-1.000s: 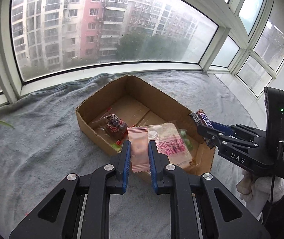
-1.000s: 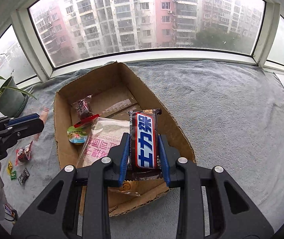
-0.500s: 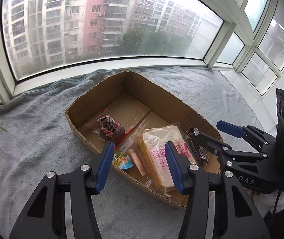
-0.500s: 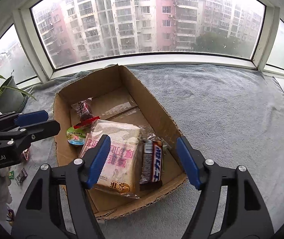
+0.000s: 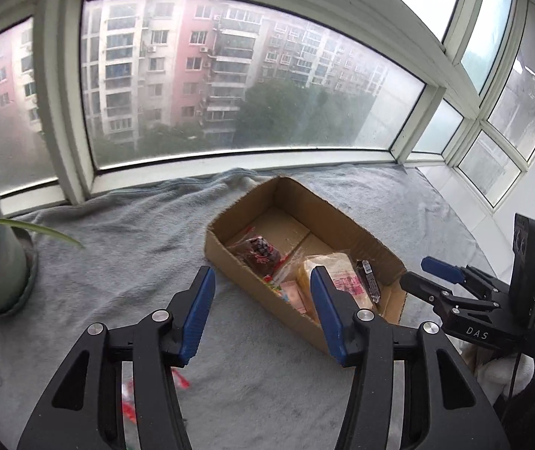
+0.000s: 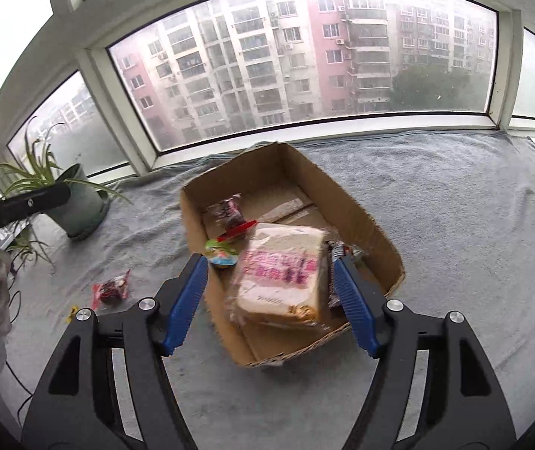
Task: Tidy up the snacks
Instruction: 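Move both tools back over the remaining snacks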
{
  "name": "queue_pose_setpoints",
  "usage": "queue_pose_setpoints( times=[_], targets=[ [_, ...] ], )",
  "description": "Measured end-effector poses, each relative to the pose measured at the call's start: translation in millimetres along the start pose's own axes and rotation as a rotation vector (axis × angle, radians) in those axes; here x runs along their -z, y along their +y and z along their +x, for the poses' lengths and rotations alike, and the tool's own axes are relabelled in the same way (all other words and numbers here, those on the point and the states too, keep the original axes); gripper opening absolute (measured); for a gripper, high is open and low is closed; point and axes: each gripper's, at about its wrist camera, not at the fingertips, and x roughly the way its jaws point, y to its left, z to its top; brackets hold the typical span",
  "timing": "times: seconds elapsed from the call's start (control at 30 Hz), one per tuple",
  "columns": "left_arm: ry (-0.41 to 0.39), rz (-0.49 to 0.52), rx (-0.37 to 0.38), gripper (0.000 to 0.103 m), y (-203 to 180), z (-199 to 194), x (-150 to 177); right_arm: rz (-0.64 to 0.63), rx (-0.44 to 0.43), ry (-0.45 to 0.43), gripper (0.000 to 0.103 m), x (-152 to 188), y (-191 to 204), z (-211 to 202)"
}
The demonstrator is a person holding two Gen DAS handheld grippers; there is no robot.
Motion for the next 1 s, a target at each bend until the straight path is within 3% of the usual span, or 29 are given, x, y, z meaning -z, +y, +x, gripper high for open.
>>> queue_pose_setpoints(
  times=[0.33,0.5,0.7,0.87,1.0],
  targets=[
    [-0.172,-0.109,-0.138,0.052,74.0,-144.7,27.2,-0.031,-0.182,0.029,0.072,27.4,57.3,-16.3],
    [-0.163,-0.167,-0.217,0.052,98.4,-179.6,69.7,-0.098,-0.226,0.058,0.072,38.2,89.6,-16.9],
    [-0.048,-0.218,-0.285,0.052,124.3,-180.4,137.4,-0.134,-0.247,0.126,0.072,53.9,120.1,4.3],
    [0.026,-0.268,-0.248,0.049,143.2,-153.6,171.8,-0.172,-0.188,0.166,0.072,70.2,146.1,21.0],
    [0.074,-0.264,-0.186,0.049,146.8,-128.3,177.8,-0.154,-0.17,0.204,0.072,77.2,159.2,37.8]
  ],
)
